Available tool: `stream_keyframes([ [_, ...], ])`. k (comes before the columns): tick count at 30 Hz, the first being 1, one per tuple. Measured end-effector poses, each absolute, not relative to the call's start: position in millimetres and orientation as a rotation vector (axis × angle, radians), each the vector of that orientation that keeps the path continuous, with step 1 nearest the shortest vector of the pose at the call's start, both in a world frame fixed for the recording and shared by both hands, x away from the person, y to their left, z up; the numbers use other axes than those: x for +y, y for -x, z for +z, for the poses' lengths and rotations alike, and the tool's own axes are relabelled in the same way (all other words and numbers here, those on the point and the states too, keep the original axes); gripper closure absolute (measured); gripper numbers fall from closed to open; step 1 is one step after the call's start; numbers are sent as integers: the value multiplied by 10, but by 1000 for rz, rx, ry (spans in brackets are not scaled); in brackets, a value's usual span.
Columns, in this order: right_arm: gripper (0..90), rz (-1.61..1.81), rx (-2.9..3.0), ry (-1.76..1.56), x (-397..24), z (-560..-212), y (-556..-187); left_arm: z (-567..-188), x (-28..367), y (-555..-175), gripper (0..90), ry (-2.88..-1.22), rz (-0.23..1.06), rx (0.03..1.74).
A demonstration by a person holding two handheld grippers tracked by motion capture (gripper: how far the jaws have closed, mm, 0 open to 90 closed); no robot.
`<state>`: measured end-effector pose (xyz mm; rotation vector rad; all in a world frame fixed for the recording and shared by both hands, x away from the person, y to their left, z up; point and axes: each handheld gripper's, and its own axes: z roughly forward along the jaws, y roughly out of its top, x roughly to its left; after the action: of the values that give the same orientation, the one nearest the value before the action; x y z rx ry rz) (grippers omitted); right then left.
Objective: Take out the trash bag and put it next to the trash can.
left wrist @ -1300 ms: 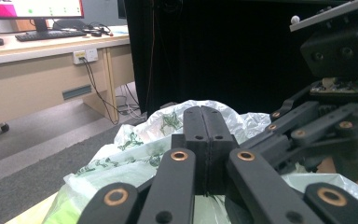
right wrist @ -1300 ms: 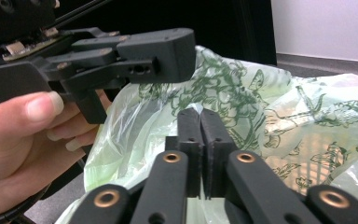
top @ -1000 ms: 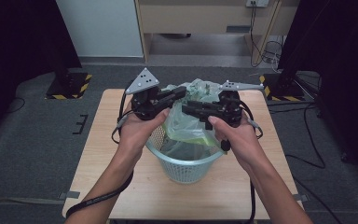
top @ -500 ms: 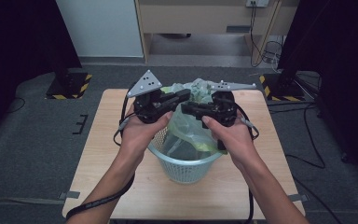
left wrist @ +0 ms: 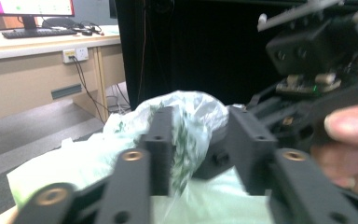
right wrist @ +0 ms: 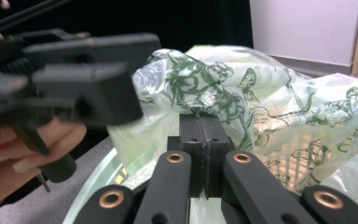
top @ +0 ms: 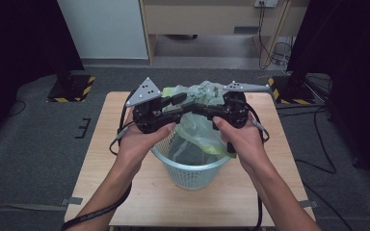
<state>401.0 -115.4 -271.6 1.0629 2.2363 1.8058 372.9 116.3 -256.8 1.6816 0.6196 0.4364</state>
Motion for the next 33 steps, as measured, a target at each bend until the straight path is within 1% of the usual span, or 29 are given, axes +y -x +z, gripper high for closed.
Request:
stream_keyframes([
  [2, 900, 1812, 2228, -1063, -1162, -2707, -4014, -2612, 1176, -3738, 424, -1691, 445, 639],
  [3, 900, 1817, 2226, -1063, -1165, -2701, -4018, -2635, 1179, -3748, 405, -1707, 427, 641],
  [5, 900, 1823, 2224, -1058, -1171, -2685, -4025, -2684, 1165, -3766, 334, -1744, 400, 644],
  [8, 900, 1822, 2229, -1051, -1164, -2654, -4030, -2736, 1127, -3789, 285, -1786, 402, 636],
  [12, 900, 1829, 2229, -1034, -1148, -2587, -4011, -2717, 1055, -3795, 266, -1803, 425, 621],
  [15, 900, 1835, 2229, -1021, -1135, -2528, -3986, -2694, 991, -3793, 273, -1828, 454, 605],
  [21, 900, 1837, 2228, -986, -1102, -2418, -3934, -2685, 876, -3811, 308, -1833, 459, 591],
  [24, 900, 1836, 2232, -974, -1076, -2386, -3907, -2693, 838, -3833, 385, -1830, 456, 578],
  [25, 900, 1832, 2235, -967, -1068, -2380, -3901, -2698, 831, -3840, 423, -1835, 461, 573],
  [28, 900, 1822, 2239, -966, -1061, -2383, -3897, -2709, 832, -3849, 575, -1831, 467, 573],
  [30, 900, 1828, 2236, -966, -1064, -2386, -3890, -2713, 840, -3846, 700, -1818, 473, 574],
  [33, 888, 1825, 2230, -966, -1062, -2389, -3878, -2716, 838, -3847, 811, -1813, 476, 583],
])
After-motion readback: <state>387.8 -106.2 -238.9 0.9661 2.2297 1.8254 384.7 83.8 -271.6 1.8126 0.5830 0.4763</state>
